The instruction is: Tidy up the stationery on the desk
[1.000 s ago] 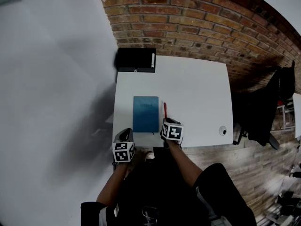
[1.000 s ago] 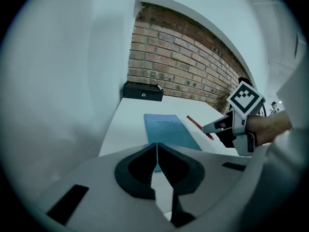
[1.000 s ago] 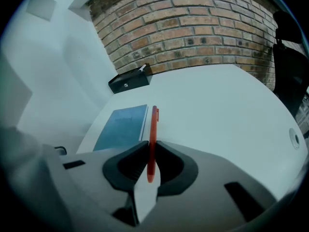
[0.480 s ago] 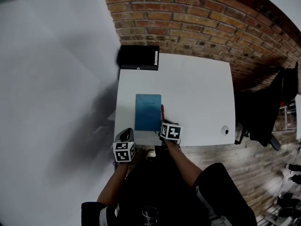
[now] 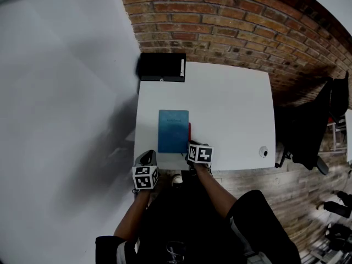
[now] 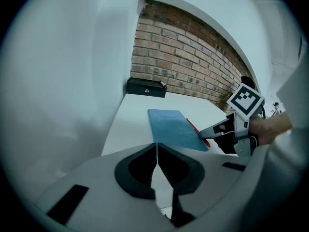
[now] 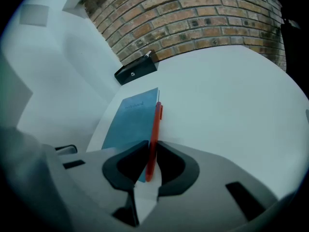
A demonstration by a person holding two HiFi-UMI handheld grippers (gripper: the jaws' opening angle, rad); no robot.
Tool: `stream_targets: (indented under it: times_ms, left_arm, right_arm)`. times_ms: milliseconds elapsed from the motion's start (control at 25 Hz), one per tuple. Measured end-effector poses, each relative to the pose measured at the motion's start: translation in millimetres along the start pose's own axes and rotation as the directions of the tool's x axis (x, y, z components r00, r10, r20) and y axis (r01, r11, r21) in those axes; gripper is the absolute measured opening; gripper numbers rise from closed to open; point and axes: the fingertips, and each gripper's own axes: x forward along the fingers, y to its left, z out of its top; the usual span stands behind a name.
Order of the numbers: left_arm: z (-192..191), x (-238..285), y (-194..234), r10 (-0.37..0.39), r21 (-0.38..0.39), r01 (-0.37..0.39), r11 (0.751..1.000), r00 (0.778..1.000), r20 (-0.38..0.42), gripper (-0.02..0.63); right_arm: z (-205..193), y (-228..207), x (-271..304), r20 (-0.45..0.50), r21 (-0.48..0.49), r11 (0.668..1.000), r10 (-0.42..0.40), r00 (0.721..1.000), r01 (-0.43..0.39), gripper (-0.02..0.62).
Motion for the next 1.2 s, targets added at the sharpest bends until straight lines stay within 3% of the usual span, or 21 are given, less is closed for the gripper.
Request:
stream_targets:
  times_ms: [1000,1200]
  left_arm:
    - [4,11,-14,-0.038,0.025,0.039,0.999,0.999,-0.015,0.021]
    - [4,12,-17,-0.040,0.033,0.040,0.999,0.999,-0.017,0.021]
  right_arm:
    - [-7,4,1,-0.044,-0.007,0.994,0.106,0.993,-0.107,0.065]
    - [-3,0,-4,-0.008,-0.005,0.994,0.109,0.994,-0.109,0.066]
